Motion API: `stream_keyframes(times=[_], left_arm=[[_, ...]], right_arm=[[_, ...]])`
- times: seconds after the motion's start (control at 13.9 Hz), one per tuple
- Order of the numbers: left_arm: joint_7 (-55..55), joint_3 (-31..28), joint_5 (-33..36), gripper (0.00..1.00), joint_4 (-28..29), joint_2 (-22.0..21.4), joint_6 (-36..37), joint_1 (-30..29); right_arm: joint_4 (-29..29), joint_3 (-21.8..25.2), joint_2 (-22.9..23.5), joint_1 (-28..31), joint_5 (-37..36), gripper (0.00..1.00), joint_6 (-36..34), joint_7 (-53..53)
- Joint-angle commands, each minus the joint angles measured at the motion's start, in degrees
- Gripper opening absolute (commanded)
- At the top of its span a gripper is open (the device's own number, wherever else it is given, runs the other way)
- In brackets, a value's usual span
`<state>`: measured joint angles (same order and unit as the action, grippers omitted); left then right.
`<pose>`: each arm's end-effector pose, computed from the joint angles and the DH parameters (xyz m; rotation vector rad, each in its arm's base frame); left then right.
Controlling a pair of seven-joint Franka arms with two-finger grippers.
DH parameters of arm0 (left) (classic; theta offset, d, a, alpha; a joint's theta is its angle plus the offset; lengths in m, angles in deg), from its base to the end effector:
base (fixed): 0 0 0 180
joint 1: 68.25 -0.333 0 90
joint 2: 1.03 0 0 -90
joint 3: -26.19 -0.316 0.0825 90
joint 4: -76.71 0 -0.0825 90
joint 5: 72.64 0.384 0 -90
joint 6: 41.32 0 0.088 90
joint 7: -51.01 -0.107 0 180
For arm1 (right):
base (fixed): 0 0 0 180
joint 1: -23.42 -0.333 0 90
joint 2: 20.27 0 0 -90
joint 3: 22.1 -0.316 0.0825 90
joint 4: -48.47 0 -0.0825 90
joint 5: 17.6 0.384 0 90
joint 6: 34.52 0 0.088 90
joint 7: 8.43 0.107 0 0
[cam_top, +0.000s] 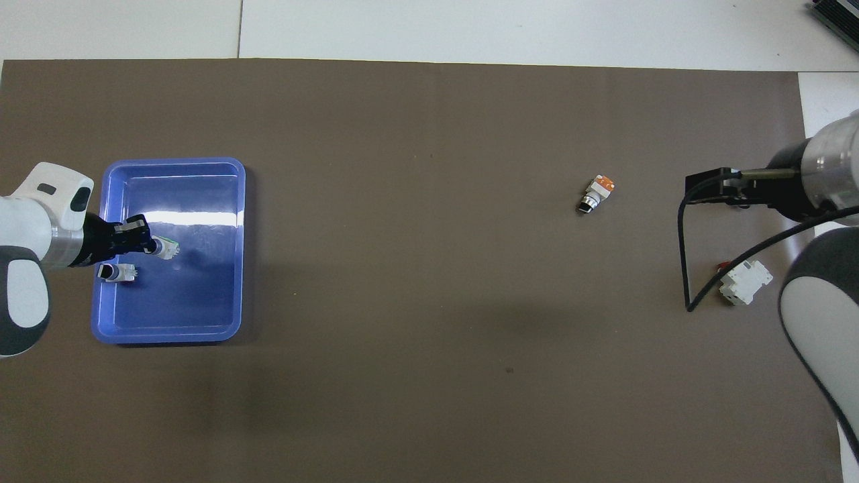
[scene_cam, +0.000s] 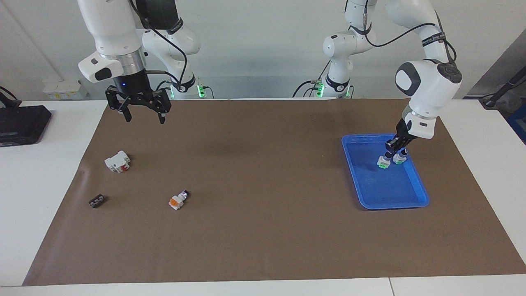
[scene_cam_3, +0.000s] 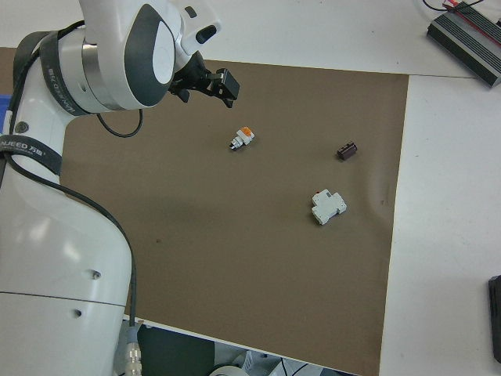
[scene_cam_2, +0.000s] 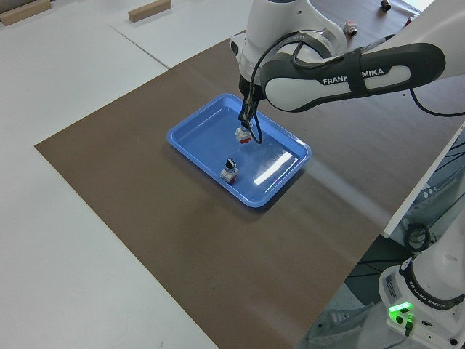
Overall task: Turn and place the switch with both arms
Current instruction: 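Lower the switch into the blue tray with the left gripper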
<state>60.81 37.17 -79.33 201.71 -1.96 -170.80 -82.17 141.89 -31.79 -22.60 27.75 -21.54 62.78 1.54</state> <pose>0.5389 0.0244 0.4053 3.0103 0.4431 0.1349 0.5523 0.0472 0.6304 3.0738 -0.1156 0.1800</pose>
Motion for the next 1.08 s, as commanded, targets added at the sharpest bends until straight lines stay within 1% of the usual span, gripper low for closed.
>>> stream_keyframes(times=[0.0, 0.07, 0.14, 0.22, 0.43, 0.65, 0.79, 0.86, 0.93, 1.01], left_arm=[[-9.8, 0.4, 1.2, 0.0, 1.3, -0.8, 1.2, -1.0], [-12.8, 0.4, 1.2, 0.0, 1.6, -0.7, 1.2, -1.5], [-15.2, 0.5, 1.2, 0.0, 1.8, -0.7, 1.3, -1.8], [-17.3, 0.5, 1.2, 0.0, 2.3, -0.7, 1.2, -1.8], [-24.9, 0.5, 1.2, 0.0, 2.9, -0.7, 1.2, -1.8], [-26.0, 0.5, 1.2, 0.0, 2.9, 0.8, 0.7, -1.5], [-27.0, 0.5, 1.2, 0.0, 2.9, 1.5, 0.6, -1.7], [-27.2, 0.5, 1.2, 0.0, 2.9, 1.6, 0.6, -1.7], [-27.1, 0.5, 1.2, 0.0, 2.8, 1.6, 0.6, -1.5], [-27.0, 0.5, 1.2, 0.0, 2.2, 1.8, 0.8, -1.4]], right_arm=[[0.4, 2.6, -1.8, -1.0, 0.1, 1.0, -2.6, -1.7], [0.5, 5.3, -1.7, -3.9, 0.3, 1.0, -2.5, -1.9], [-0.3, 7.0, -1.3, -5.9, 0.1, 1.0, -2.4, -2.9], [-0.4, 7.7, -1.1, -6.3, 0.3, 1.0, -2.6, -4.0], [-1.1, 8.4, -1.1, -5.7, -0.3, 1.0, -4.0, -5.4], [-0.1, 8.4, -1.6, -5.7, 0.1, 1.0, -4.0, -5.2], [-0.4, 8.4, -1.6, -5.7, 0.1, 1.0, -4.0, -5.4], [-0.9, 8.4, -1.6, -5.7, 0.1, 1.0, -5.2, -5.5], [-1.8, 8.4, -1.4, -5.7, 0.2, 1.0, -8.2, -5.6], [-2.4, 8.5, -1.3, -5.3, 0.3, 1.0, -9.8, -5.9]])
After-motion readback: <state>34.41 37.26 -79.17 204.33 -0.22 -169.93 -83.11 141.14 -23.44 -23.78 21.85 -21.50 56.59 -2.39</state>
